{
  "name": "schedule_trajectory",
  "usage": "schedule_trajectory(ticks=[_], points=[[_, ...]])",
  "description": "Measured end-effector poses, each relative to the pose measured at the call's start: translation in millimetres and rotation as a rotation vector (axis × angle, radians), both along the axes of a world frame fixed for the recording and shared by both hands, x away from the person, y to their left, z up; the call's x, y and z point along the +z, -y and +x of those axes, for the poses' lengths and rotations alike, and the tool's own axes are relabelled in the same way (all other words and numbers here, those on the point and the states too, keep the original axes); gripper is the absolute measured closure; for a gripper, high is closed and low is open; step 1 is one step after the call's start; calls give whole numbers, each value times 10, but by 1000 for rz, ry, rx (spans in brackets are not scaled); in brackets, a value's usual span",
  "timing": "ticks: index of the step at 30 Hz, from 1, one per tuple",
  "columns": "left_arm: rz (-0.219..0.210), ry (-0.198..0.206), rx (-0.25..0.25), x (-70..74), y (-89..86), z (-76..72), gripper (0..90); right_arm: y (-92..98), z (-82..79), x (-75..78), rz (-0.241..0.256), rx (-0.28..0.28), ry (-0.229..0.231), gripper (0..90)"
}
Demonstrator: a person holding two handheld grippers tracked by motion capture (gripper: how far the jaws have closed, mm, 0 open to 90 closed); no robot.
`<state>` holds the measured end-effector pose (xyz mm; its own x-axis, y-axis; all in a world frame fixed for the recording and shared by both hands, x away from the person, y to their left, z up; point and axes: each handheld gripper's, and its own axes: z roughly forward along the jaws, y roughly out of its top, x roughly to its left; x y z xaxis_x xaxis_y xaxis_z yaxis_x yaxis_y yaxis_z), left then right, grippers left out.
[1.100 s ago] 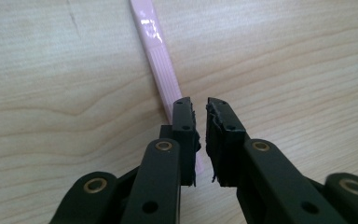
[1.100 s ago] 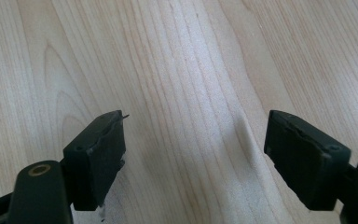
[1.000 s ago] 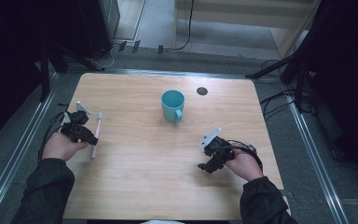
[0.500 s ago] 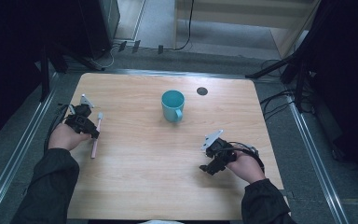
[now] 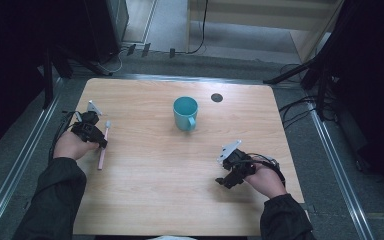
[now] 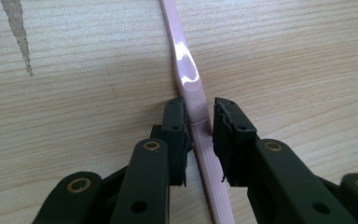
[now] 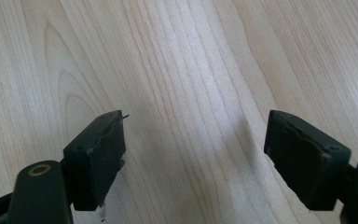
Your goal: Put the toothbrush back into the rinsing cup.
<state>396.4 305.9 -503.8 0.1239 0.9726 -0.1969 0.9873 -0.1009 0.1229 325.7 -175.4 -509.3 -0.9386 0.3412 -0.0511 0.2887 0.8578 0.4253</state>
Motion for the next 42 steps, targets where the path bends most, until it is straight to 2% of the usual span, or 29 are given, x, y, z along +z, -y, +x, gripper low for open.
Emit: schedule_trajectory(ticks=[7, 8, 9, 16, 33, 35, 42], points=[[-1, 0, 4, -21, -6, 1, 726, 2, 1, 1, 1, 2, 1, 204], [9, -11, -7, -33, -5, 4, 737, 2, 1, 1, 1, 2, 1, 203], [13, 1, -7, -36, 0, 2, 764, 2, 1, 0, 1, 2, 2, 204], [10, 5, -6, -41, -18, -3, 826, 1, 1, -1, 1, 1, 1, 204], [18, 6, -41, -35, 22, -5, 840, 0, -1, 1, 0, 2, 2, 204], [7, 2, -43, -37, 21, -4, 840, 1, 0, -1, 0, 4, 2, 204], [-2, 22, -43, 16, 21, -18, 840, 2, 1, 0, 1, 3, 2, 203]])
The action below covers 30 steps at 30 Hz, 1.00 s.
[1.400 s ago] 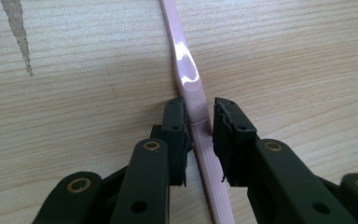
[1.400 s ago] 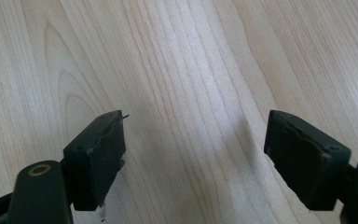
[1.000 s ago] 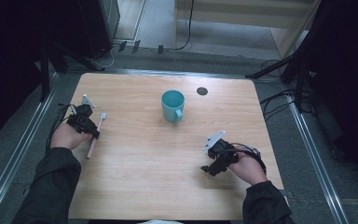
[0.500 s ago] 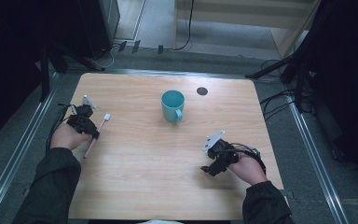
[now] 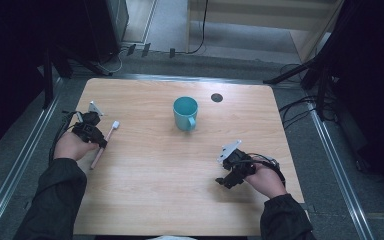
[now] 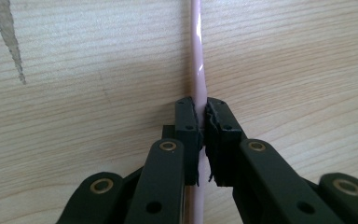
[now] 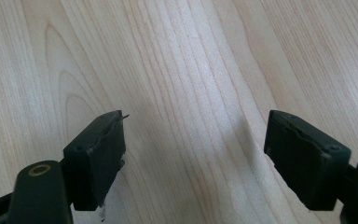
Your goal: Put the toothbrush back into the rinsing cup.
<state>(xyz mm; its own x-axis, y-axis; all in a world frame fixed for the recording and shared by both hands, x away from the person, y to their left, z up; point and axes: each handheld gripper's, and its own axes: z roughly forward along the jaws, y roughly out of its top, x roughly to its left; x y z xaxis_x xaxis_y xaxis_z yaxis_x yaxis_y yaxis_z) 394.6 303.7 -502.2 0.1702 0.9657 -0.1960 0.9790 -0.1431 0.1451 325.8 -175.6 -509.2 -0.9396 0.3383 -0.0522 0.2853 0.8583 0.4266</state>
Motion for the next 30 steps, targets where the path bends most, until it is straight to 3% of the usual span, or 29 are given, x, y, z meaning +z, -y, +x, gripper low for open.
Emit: schedule_trajectory(ticks=[6, 20, 30], points=[[-16, 20, 6, 66, -8, -25, 840, -3, -2, 1, -2, 0, 0, 204], [-70, 119, -29, 306, 33, -117, 840, -15, -1, 3, -2, -1, -3, 204], [-104, 274, -35, 493, 92, -229, 839, -33, 14, 7, -1, 8, -2, 204]])
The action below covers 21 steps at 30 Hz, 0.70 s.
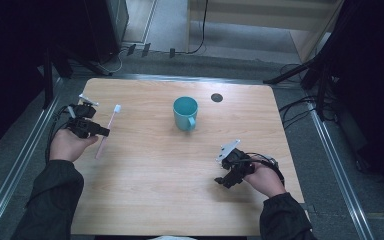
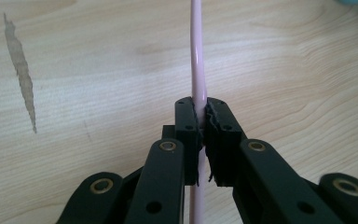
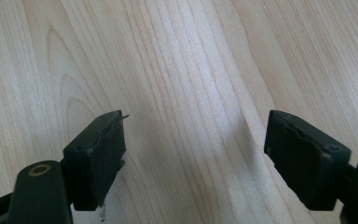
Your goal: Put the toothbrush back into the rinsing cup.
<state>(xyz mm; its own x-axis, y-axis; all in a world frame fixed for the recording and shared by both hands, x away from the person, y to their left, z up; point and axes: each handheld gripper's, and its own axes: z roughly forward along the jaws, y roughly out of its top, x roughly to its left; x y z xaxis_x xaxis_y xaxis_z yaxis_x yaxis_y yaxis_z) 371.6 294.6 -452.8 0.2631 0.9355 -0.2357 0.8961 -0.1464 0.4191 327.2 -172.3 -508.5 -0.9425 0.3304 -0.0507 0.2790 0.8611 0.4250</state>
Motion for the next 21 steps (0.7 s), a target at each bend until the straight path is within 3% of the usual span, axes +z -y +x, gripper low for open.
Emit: schedule_trajectory(ticks=[2, 6, 12, 15, 21], points=[[-8, 36, 3, 26, 36, -24, 839, -2, 2, 6, 1, -1, 1, 204], [-44, 57, -26, 40, 90, -56, 840, -11, 13, 6, 5, 7, 3, 204], [-72, 106, -48, 52, 192, -124, 839, -23, 27, 16, 8, 10, 9, 204], [-76, 120, -87, 42, 259, -153, 839, -32, 32, 16, 9, 11, 8, 204], [-104, 217, -108, 59, 384, -230, 840, -51, 42, 16, 9, 19, 10, 204]])
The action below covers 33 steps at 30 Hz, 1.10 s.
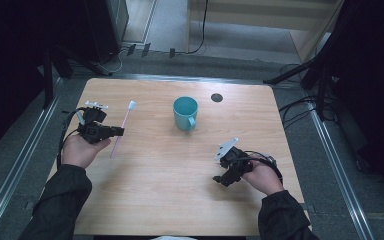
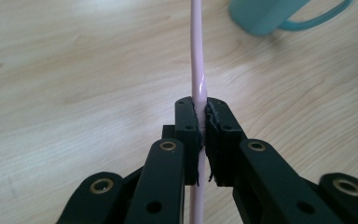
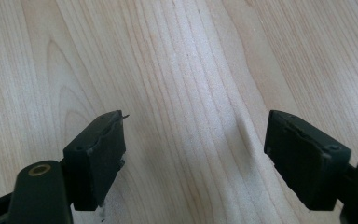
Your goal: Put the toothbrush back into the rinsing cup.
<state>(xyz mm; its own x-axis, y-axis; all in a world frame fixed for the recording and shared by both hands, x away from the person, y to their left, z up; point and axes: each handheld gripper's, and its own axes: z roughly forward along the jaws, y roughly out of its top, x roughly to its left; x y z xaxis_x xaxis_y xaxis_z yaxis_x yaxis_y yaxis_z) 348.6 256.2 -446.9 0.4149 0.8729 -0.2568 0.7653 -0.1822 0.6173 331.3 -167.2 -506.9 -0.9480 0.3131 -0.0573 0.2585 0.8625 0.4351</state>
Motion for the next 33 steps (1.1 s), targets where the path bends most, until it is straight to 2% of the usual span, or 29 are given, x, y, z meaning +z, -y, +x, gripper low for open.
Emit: schedule_trajectory(ticks=[3, 7, 12, 16, 17, 21, 25, 33], points=[[-6, 74, 2, 34, 69, -44, 840, -6, 6, 0, 1, 2, -2, 204], [-27, 150, 6, 68, 130, -97, 840, -10, 6, -4, -3, 3, -5, 204], [-62, 220, 16, 108, 177, -150, 840, -8, 8, -5, -2, 2, -2, 204], [-74, 270, 22, 130, 220, -170, 839, -10, 5, -6, -2, -1, -5, 204], [-92, 276, 19, 134, 232, -159, 840, -10, 5, -7, -1, -2, -5, 203], [-113, 290, 11, 138, 298, -117, 840, 0, 4, 0, 17, -3, -4, 204], [-106, 288, -6, 150, 394, -67, 840, 2, -4, 17, 37, -8, 1, 205], [-133, 291, -7, 204, 521, 65, 840, 42, -14, 18, 43, -21, -5, 205]])
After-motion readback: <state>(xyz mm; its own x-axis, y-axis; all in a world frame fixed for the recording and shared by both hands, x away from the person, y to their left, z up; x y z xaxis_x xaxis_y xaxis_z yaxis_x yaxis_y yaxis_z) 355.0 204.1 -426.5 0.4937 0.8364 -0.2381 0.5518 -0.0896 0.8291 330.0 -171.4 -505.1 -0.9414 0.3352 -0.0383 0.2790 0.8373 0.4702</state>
